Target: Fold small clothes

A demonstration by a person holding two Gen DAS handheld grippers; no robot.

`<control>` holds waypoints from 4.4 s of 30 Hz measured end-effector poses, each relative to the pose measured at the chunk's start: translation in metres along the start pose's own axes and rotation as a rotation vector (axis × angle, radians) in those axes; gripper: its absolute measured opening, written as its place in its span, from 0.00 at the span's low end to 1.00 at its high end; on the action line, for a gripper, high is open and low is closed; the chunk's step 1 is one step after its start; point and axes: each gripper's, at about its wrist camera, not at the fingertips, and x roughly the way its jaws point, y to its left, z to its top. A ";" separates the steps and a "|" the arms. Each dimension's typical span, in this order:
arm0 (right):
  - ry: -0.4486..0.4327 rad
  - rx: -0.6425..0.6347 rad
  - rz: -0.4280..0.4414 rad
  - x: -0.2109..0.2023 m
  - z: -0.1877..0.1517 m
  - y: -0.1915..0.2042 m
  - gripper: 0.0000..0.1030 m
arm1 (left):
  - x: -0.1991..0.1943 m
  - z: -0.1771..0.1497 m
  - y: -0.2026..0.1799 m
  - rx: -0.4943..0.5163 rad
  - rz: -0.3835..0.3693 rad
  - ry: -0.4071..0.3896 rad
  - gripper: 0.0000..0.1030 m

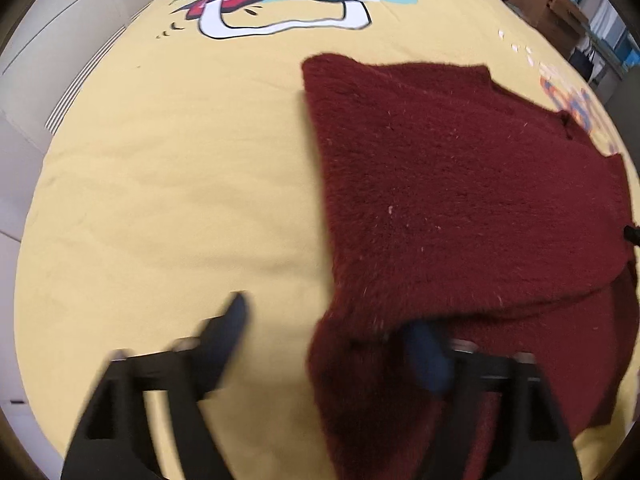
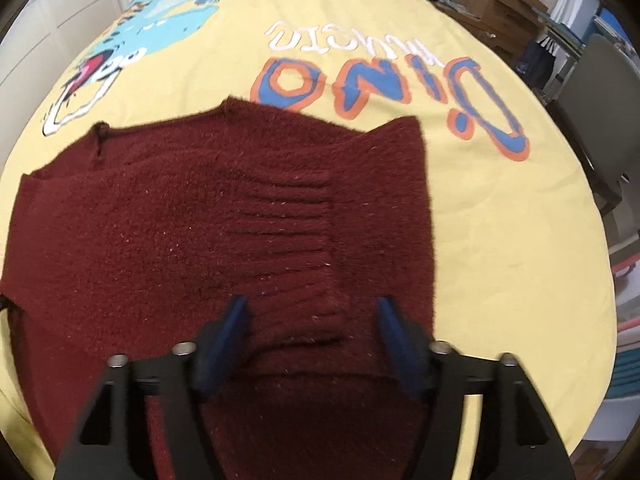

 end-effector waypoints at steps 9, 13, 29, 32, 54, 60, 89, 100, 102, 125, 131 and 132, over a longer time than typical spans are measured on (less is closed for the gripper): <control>-0.090 -0.023 0.027 -0.042 0.005 0.013 0.93 | -0.059 0.005 -0.009 -0.005 0.018 -0.127 0.99; -0.118 -0.051 0.054 -0.050 0.011 0.036 1.00 | -0.071 0.018 -0.039 0.017 -0.035 -0.181 0.99; -0.051 -0.154 0.003 0.036 -0.010 0.077 1.00 | 0.042 0.023 -0.115 0.121 -0.017 -0.077 0.99; -0.097 -0.168 -0.002 0.036 -0.017 0.060 1.00 | 0.042 0.018 -0.105 0.140 0.002 -0.101 0.99; -0.091 -0.056 0.087 0.003 -0.039 0.002 0.99 | 0.018 0.011 -0.074 0.061 -0.042 -0.089 0.99; -0.126 -0.013 0.086 -0.029 -0.081 -0.014 0.99 | -0.007 -0.016 -0.066 0.025 -0.096 -0.068 0.99; 0.098 0.135 0.129 -0.032 -0.206 -0.053 0.99 | -0.010 -0.152 -0.044 -0.091 -0.127 0.083 0.99; 0.217 0.091 0.170 -0.021 -0.218 -0.039 0.51 | 0.009 -0.153 -0.058 -0.082 -0.178 0.151 0.66; 0.225 0.100 0.212 -0.022 -0.219 -0.039 0.27 | 0.006 -0.152 -0.058 -0.083 -0.201 0.152 0.42; -0.143 0.149 0.314 -0.113 -0.073 -0.053 0.11 | -0.090 -0.029 -0.057 -0.032 -0.280 -0.170 0.09; -0.210 0.150 0.290 -0.118 -0.009 -0.051 0.11 | -0.103 0.016 -0.037 -0.042 -0.257 -0.230 0.09; -0.214 0.151 0.290 -0.116 0.002 -0.052 0.11 | -0.102 0.024 -0.036 -0.049 -0.260 -0.234 0.09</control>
